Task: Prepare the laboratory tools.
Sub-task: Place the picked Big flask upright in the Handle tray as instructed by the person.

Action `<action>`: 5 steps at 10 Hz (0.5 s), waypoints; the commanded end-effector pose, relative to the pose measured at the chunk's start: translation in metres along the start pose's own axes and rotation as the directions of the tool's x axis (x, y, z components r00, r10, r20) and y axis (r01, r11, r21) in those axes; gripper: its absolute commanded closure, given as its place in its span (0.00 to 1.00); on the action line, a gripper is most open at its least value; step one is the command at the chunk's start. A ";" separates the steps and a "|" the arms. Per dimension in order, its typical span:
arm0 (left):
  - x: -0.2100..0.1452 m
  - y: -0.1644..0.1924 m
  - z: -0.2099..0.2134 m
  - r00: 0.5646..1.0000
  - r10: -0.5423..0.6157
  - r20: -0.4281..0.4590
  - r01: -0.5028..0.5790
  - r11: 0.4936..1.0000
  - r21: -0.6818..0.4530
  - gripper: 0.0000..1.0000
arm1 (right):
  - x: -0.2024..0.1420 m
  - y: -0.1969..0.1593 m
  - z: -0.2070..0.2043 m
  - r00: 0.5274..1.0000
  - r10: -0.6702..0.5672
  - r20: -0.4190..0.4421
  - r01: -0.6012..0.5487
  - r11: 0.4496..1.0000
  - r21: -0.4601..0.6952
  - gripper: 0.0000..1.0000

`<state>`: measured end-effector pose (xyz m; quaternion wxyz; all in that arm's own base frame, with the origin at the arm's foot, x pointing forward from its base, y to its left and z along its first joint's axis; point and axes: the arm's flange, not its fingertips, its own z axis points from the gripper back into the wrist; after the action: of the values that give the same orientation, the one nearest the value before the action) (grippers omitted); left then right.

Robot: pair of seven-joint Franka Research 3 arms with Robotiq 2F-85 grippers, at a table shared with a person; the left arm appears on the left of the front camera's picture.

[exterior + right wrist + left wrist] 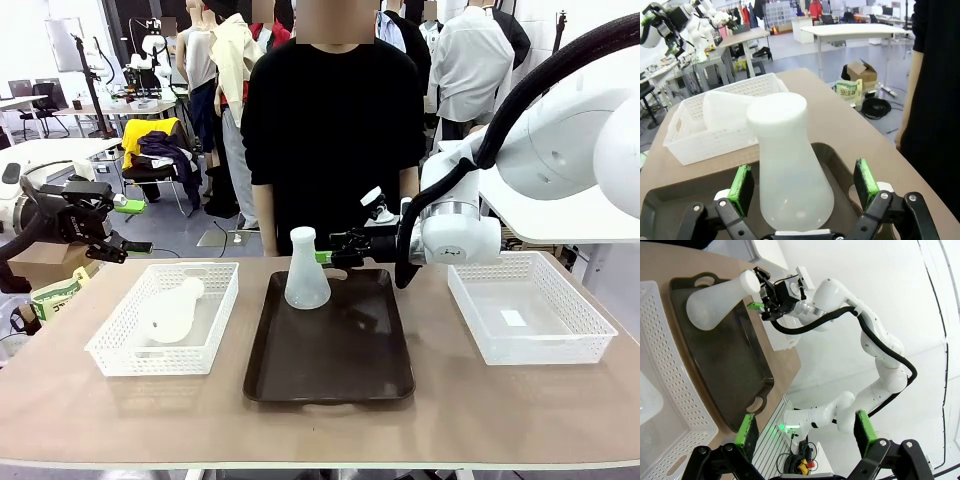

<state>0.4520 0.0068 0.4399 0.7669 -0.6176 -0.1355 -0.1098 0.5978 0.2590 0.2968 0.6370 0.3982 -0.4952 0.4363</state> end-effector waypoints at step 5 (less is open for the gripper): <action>0.000 -0.002 0.002 1.000 -0.005 0.004 0.005 1.000 -0.011 0.00 | -0.003 -0.001 -0.003 1.000 0.003 0.023 -0.003 1.000 0.011 0.00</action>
<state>0.4520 0.0068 0.4399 0.7669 -0.6176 -0.1355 -0.1099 0.5973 0.2599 0.2960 0.6342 0.4030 -0.4945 0.4368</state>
